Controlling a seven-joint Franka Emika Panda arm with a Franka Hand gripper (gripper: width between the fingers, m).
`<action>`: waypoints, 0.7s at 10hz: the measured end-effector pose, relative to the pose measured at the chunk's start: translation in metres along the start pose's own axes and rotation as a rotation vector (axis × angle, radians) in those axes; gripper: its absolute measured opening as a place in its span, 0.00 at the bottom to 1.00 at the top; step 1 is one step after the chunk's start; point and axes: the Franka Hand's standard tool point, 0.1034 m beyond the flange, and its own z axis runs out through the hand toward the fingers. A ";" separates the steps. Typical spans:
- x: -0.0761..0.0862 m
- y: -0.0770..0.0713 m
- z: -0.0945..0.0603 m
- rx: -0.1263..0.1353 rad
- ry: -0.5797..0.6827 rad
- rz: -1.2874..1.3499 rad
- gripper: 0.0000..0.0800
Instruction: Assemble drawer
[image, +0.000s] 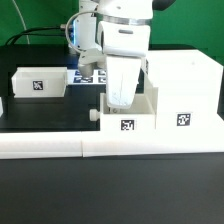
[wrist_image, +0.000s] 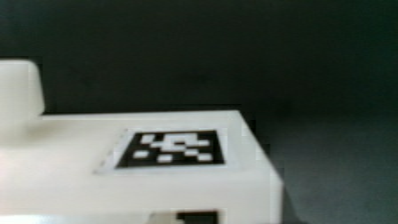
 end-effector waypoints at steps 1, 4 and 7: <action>0.002 -0.001 0.000 0.002 -0.006 -0.021 0.05; -0.001 -0.001 0.000 0.009 -0.012 -0.021 0.05; -0.001 -0.001 0.000 0.009 -0.012 -0.020 0.05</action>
Offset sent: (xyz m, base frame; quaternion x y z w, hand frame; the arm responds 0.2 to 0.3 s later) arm 0.0000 0.0000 0.0000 0.0000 0.0000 0.0000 1.0000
